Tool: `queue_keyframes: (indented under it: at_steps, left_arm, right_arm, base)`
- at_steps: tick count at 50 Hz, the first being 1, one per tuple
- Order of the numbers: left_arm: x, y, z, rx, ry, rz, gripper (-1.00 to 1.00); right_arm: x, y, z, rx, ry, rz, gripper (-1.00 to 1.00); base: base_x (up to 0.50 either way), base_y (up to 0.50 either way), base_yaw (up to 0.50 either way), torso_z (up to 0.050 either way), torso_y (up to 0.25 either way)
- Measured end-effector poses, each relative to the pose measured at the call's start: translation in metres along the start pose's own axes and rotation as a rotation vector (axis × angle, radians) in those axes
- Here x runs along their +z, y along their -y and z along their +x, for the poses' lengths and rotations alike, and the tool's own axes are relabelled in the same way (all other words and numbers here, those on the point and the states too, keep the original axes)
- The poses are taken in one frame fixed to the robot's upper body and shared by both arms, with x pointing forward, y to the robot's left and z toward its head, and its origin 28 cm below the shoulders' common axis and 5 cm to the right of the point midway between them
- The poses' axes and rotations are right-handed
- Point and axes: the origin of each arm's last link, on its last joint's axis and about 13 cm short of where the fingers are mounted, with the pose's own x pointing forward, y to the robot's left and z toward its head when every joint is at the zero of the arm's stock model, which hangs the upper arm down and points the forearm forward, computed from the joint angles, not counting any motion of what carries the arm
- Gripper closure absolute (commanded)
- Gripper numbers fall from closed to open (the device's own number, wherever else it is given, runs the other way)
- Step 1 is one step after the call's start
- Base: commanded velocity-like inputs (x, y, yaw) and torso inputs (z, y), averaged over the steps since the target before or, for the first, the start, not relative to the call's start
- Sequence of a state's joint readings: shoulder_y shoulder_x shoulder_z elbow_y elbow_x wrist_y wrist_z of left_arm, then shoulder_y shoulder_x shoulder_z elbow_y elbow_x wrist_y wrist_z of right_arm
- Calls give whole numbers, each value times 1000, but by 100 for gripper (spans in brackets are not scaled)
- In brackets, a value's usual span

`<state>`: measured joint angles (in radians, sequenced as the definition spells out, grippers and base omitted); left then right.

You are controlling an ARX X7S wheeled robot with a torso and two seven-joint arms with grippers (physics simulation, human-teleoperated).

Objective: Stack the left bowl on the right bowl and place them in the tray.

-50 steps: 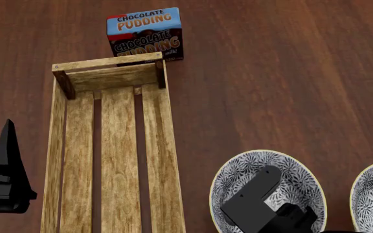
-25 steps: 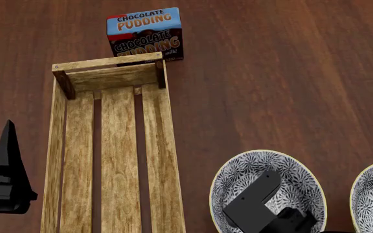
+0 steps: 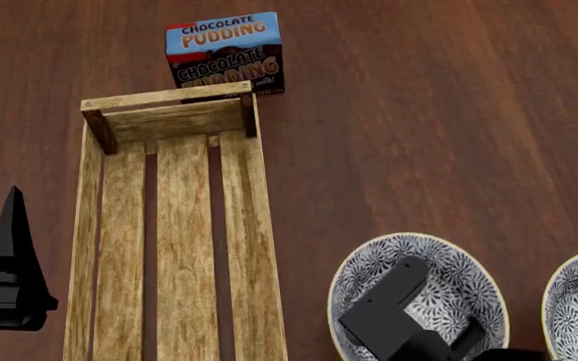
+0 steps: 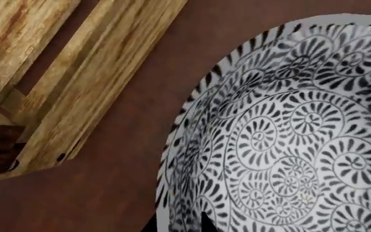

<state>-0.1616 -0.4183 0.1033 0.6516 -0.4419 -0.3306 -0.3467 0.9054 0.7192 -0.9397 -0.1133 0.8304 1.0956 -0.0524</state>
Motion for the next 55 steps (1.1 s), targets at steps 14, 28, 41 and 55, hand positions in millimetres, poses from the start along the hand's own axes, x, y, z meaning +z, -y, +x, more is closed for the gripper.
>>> queue_keyframes:
  at_steps: [14,28,41,55]
  left_arm:
    - [2,0,-1,0,0,-2,-100]
    - [2,0,-1,0,2,-4,-100]
    - [3,0,-1,4,5,-5,-100]
    - [5,-1,-2,9,11,-8,-100]
  right_arm:
    - [12,-4,-22,-42,50,-61,100]
    - [21,-12,-47,-25,89,-93,100]
    - [35,-12,-74,-94,117,-127,100]
    - [56,-8,-105,-218,150,-171,100]
  base:
    - [0,0,0,0,-1]
    - [0,0,0,0,0]
    - [0,0,0,0,0]
    - [0,0,0,0,0]
